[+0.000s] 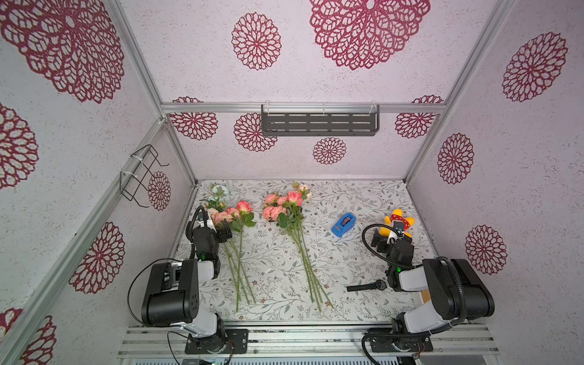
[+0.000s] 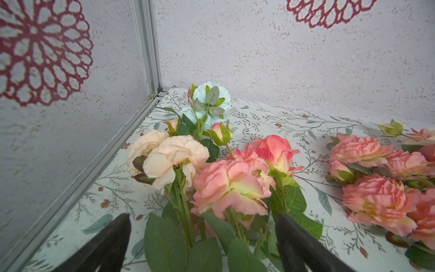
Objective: Wrap bouquets with tape
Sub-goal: Adjust the unwrapped bouquet at the center of the board.
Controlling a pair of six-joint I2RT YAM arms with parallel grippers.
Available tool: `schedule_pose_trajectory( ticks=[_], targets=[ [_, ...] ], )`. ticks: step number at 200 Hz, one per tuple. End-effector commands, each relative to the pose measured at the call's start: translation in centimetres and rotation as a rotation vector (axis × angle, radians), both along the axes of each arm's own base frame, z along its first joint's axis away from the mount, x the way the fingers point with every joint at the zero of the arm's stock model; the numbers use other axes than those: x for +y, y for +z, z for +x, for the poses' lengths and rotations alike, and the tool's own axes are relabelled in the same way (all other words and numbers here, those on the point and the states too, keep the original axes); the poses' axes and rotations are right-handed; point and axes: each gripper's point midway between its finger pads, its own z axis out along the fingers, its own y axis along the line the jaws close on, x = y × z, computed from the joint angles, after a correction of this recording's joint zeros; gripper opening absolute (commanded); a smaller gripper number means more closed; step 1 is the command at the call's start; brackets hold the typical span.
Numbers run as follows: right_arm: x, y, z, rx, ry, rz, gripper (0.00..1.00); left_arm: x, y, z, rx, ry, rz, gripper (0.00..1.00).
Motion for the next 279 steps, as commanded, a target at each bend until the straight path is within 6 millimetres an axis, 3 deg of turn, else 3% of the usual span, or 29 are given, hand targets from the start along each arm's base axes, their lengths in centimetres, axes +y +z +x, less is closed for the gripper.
schedule_pose_trajectory(
  ticks=[1, 126, 160, 202, 215, 232, 249, 279],
  targets=[
    [0.0, 1.4, 0.6, -0.044, 0.006, 0.000, 0.99, 0.0, 0.3, 0.1, -0.011, -0.008, 0.016, 0.98],
    [0.6, 1.7, 0.6, -0.052, 0.042, -0.003, 0.99, 0.0, 0.3, 0.0, -0.014, -0.004, 0.015, 0.98],
    [1.1, 3.7, 1.3, 0.043, 0.052, 0.025, 0.99, 1.7, 3.2, -1.4, 0.009, 0.120, -0.015, 0.98],
    [4.1, 6.0, 0.0, 0.143, 0.170, 0.175, 0.99, -1.0, 9.7, -2.1, -0.051, 0.036, -0.192, 0.98],
    [6.2, 6.6, -0.8, 0.157, 0.210, 0.223, 0.99, -2.1, 10.9, -2.3, -0.047, 0.032, -0.328, 0.98],
    [9.8, 6.6, -1.8, 0.214, 0.265, 0.190, 0.99, -4.7, 11.4, -2.2, 0.013, -0.009, -0.486, 0.98],
    [13.0, 5.8, -2.3, 0.278, 0.323, 0.168, 0.99, -7.9, 11.7, -2.2, 0.057, -0.062, -0.526, 0.98],
    [18.3, 4.0, -2.6, 0.358, 0.423, 0.138, 0.99, -12.6, 9.7, -1.9, 0.159, -0.095, -0.670, 0.98]
  ],
)
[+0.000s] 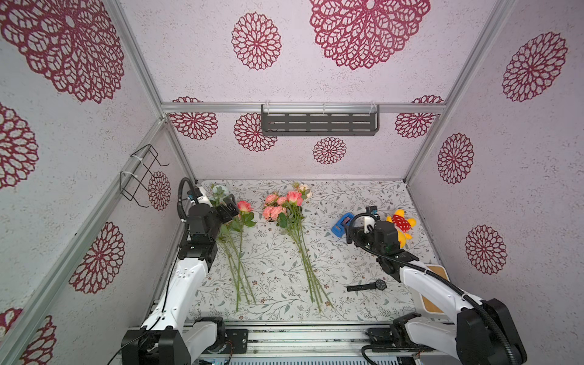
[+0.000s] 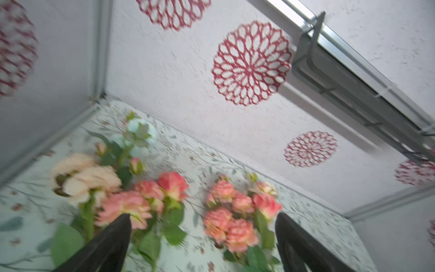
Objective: Wrap bouquets with tape
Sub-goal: Adjust the unwrapped bouquet at the center of the board.
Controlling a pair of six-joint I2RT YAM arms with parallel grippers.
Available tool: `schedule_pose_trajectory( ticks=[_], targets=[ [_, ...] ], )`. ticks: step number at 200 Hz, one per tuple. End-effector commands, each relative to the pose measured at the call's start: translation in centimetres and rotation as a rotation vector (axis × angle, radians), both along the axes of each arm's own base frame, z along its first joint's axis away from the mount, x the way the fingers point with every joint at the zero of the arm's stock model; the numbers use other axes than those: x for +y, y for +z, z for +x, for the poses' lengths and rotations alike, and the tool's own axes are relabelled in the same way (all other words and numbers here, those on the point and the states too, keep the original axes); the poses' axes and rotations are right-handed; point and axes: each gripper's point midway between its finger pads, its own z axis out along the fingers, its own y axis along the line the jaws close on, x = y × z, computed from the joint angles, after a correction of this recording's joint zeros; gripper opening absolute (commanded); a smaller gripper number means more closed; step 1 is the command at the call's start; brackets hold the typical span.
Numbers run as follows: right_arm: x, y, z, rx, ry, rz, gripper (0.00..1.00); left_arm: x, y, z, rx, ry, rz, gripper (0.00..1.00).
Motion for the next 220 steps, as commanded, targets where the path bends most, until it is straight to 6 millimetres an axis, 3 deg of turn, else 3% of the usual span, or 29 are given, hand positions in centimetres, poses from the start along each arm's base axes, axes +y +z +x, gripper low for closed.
schedule_pose_trajectory(
  ticks=[1, 38, 68, 90, 108, 133, 161, 198, 220],
  targets=[
    [2.4, -1.8, -0.5, 0.094, 0.014, -0.030, 0.99, -3.5, -4.7, -0.7, 0.208, -0.034, -0.169, 0.98],
    [9.8, -3.9, -0.6, 0.146, 0.142, -0.078, 0.99, -9.8, -8.0, -0.2, 0.347, -0.134, -0.199, 0.98],
    [15.6, -5.9, -0.4, 0.189, 0.259, -0.144, 0.99, -12.6, -9.5, 0.1, 0.385, -0.168, -0.234, 0.98],
    [18.3, -7.2, 0.0, 0.214, 0.297, -0.184, 0.99, -13.2, -10.0, 0.0, 0.403, -0.178, -0.240, 0.98],
    [19.5, -8.5, 0.2, 0.242, 0.316, -0.199, 0.97, -13.1, -10.1, -0.2, 0.403, -0.175, -0.240, 0.98],
    [19.2, -10.4, 0.6, 0.285, 0.292, -0.284, 0.93, -12.8, -9.9, -0.6, 0.397, -0.170, -0.241, 0.98],
    [19.4, -11.6, 0.0, 0.318, 0.320, -0.284, 0.80, -12.7, -10.5, -0.8, 0.406, -0.166, -0.242, 0.98],
    [19.8, -13.6, -1.1, 0.390, 0.385, -0.300, 0.54, -13.0, -10.8, -0.7, 0.408, -0.172, -0.258, 0.98],
    [19.3, -14.2, -1.4, 0.419, 0.414, -0.297, 0.30, -13.0, -10.9, -0.5, 0.406, -0.172, -0.258, 0.98]
  ],
)
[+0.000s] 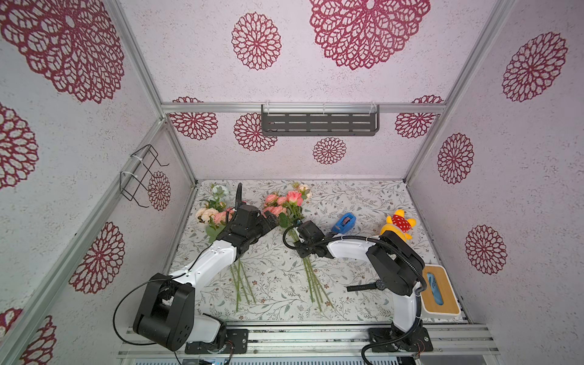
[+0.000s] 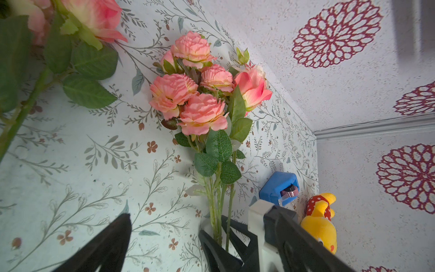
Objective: Wrap bouquets with tape
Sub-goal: Adjust the unwrapped bouquet at the center of the board.
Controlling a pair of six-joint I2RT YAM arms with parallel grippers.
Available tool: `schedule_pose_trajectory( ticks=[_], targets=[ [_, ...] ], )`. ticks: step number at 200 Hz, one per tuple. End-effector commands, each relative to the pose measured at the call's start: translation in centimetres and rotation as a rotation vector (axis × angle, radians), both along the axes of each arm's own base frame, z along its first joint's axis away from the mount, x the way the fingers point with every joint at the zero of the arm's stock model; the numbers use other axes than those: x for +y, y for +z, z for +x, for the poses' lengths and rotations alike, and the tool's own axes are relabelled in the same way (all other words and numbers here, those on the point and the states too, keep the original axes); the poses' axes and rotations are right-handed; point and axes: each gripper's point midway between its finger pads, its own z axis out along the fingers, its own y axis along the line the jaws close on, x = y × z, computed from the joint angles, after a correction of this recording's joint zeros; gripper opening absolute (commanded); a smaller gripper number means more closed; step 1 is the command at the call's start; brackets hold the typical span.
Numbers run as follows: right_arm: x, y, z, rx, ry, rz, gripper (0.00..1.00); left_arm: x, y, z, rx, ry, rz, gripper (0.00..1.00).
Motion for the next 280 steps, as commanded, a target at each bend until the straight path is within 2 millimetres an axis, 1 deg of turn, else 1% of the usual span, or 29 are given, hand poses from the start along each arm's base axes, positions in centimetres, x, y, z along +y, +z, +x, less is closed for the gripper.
schedule_pose_trajectory(
  ticks=[1, 7, 19, 38, 59, 98, 110, 122, 137, 147, 178, 199, 212, 244, 280],
  targets=[
    [-0.8, -1.5, -0.8, 0.075, 0.029, -0.027, 0.29, -0.1, 0.1, 0.2, -0.011, 0.010, -0.018, 0.98],
    [-1.1, -1.6, -0.7, 0.096, 0.040, -0.019, 0.23, -0.1, 0.1, 0.2, -0.013, 0.010, -0.020, 0.98],
    [-1.7, -1.5, -0.4, 0.137, 0.053, 0.005, 0.14, -0.2, 0.2, 0.4, -0.015, 0.009, -0.026, 0.98],
    [-2.7, -1.0, 0.3, 0.200, 0.073, 0.047, 0.08, -0.5, 0.1, 0.6, -0.013, 0.003, -0.030, 0.98],
    [-3.1, -0.5, 1.0, 0.243, 0.105, 0.023, 0.04, -0.7, 0.0, 0.9, -0.011, -0.004, -0.032, 0.98],
    [-2.4, -0.4, 1.6, 0.266, 0.141, 0.007, 0.01, -0.9, -0.3, 1.0, -0.005, -0.013, -0.035, 0.98],
    [-2.4, -0.7, 1.7, 0.287, 0.165, -0.021, 0.00, -1.0, -0.4, 1.1, -0.003, -0.013, -0.036, 0.98],
    [-2.8, -1.2, 1.6, 0.313, 0.180, -0.057, 0.00, -1.1, -0.4, 1.2, -0.003, -0.017, -0.039, 0.98],
    [-3.9, -1.6, 0.8, 0.342, 0.186, -0.083, 0.00, -1.3, -0.2, 1.2, -0.005, -0.022, -0.047, 0.98],
    [-4.8, -1.8, -0.1, 0.354, 0.183, -0.091, 0.00, -1.3, 0.1, 1.3, -0.011, -0.022, -0.050, 0.98],
    [-7.1, -1.5, -2.4, 0.351, 0.199, -0.102, 0.00, -1.3, 1.0, 1.3, -0.032, -0.026, -0.052, 0.98],
    [-8.0, -1.4, -3.6, 0.367, 0.221, -0.101, 0.00, -1.5, 1.6, 1.3, -0.055, -0.031, -0.059, 0.98],
    [-8.2, -1.4, -3.9, 0.370, 0.234, -0.093, 0.00, -1.6, 1.8, 1.4, -0.060, -0.036, -0.060, 0.98],
    [-8.4, -1.1, -3.7, 0.356, 0.247, -0.088, 0.00, -1.9, 2.1, 1.3, -0.070, -0.047, -0.064, 0.98],
    [-8.5, -0.7, -2.7, 0.339, 0.254, -0.085, 0.00, -2.1, 2.1, 1.3, -0.075, -0.054, -0.062, 0.98]
  ],
)
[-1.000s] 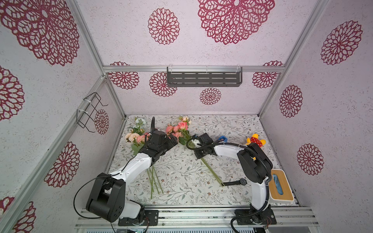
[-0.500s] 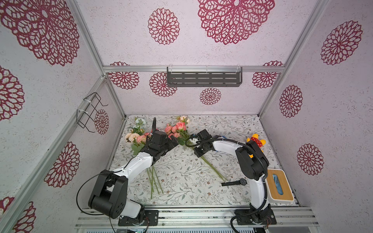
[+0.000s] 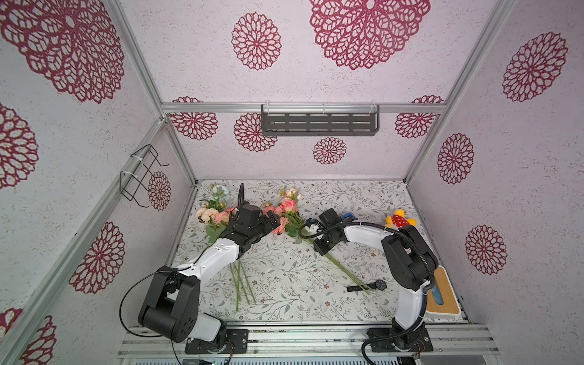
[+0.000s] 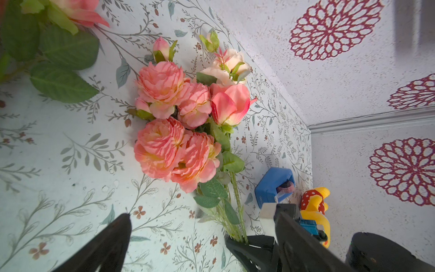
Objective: Wrap bouquets with tape
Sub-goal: Adjust the unwrapped bouquet at the center of the board.
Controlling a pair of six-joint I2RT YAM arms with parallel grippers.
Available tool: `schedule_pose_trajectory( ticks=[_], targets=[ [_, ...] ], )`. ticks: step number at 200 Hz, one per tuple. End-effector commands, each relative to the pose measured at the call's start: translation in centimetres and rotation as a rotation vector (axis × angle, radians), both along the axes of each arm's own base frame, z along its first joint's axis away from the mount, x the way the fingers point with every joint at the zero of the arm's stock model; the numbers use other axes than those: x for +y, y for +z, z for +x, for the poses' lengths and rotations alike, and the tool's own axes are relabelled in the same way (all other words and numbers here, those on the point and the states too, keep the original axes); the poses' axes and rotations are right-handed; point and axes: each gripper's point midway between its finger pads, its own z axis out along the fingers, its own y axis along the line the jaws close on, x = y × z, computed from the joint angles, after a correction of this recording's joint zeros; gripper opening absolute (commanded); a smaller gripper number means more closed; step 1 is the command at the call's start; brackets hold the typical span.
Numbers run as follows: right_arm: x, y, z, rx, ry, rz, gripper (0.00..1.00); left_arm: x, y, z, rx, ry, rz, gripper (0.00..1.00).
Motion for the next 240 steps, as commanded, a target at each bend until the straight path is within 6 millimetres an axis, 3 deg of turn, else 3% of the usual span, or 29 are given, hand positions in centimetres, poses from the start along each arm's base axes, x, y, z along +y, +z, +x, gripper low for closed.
schedule_pose_trajectory(
  ticks=[1, 85, 109, 122, 142, 172, 201, 215, 240],
  targets=[
    [-1.6, -0.3, -1.3, 0.056, 0.029, -0.055, 0.00, -0.7, 2.9, 0.7, -0.082, -0.013, -0.029, 0.98],
    [-2.6, 0.0, -0.6, 0.018, 0.051, -0.103, 0.18, -1.2, 3.1, 0.9, -0.088, -0.022, -0.036, 0.98],
    [-2.4, 0.8, -0.2, 0.003, 0.048, -0.078, 0.19, -1.2, 3.6, 1.0, -0.099, -0.031, -0.021, 0.98],
    [-1.9, 1.4, 0.1, -0.003, 0.038, -0.054, 0.25, -1.0, 4.0, 1.2, -0.112, -0.032, 0.004, 0.98],
    [-1.0, 3.0, 0.9, -0.034, 0.012, -0.003, 0.34, -1.0, 5.1, 1.6, -0.137, -0.052, 0.040, 0.98],
    [-0.5, 8.2, 2.8, -0.177, -0.076, 0.098, 0.49, -2.4, 7.8, 2.5, -0.201, -0.149, 0.071, 0.98],
    [-3.9, 12.2, 4.0, -0.325, -0.296, 0.125, 0.75, -5.2, 11.3, 3.2, -0.295, -0.313, 0.054, 0.98],
    [-6.7, 13.1, 4.5, -0.369, -0.445, 0.138, 0.97, -6.4, 12.4, 3.5, -0.315, -0.377, 0.036, 0.98],
    [-11.7, 13.0, 5.0, -0.372, -0.648, 0.159, 0.98, -9.9, 12.8, 3.9, -0.315, -0.529, 0.036, 0.98]
  ],
)
